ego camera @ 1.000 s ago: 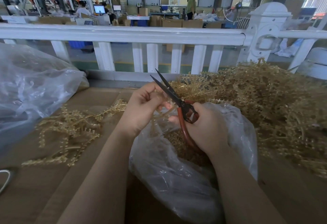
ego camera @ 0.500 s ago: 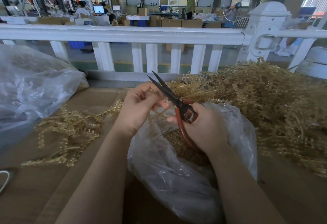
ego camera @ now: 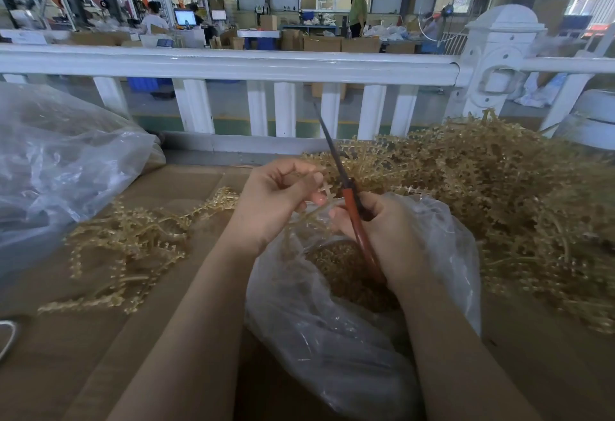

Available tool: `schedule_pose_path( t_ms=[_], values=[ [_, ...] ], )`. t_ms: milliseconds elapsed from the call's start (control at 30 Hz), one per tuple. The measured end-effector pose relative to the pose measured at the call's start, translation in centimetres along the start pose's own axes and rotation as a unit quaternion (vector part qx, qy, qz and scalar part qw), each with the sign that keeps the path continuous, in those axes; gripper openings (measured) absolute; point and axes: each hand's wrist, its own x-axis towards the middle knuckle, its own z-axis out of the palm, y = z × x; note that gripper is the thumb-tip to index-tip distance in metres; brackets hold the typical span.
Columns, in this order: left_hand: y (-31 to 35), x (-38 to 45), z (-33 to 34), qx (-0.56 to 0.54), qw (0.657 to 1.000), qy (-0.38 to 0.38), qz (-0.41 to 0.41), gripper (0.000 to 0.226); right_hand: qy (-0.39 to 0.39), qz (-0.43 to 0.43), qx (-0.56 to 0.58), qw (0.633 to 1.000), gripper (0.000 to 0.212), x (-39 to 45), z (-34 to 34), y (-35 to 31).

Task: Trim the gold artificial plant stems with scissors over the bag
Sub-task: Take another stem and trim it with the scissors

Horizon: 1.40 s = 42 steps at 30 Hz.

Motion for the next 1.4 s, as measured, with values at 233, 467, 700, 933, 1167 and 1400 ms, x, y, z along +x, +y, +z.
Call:
schedule_pose_path(
  t_ms=[233,467,700,933,1167,1400],
  values=[
    [-0.5,0.4,-1.0,-0.142,0.983,0.012,-0.118,0.081,0.012,-0.006,0.218,0.976,0.023,0.3,-1.0,0.3],
    [-0.7,-0.2,-0.4,-0.062,0.969,-0.108,-0.215,0.058,-0.013,-0.036,0.297,0.954,0.024,0.3,-1.6,0.6],
    [-0.4,-0.1,-0.1,-0.179,0.947,-0.089,-0.251,0.026,0.001,-0.012,0.268,0.963,0.012,0.3,-1.3,0.5],
    [0.4,-0.3,0.4,-0.207,0.940,-0.110,-0.248,0.021,0.003,-0.007,0.281,0.960,0.010,0.4,-1.3,0.7],
    [0.1,0.1,1.2,-0.165,0.973,-0.018,-0.158,0.067,-0.016,-0.031,0.246,0.969,0.019,0.2,-1.1,0.5],
    [0.1,0.2,1.4,-0.212,0.960,0.019,-0.181,0.059,-0.015,-0.010,0.252,0.968,0.016,0.7,-0.9,0.9]
  ],
)
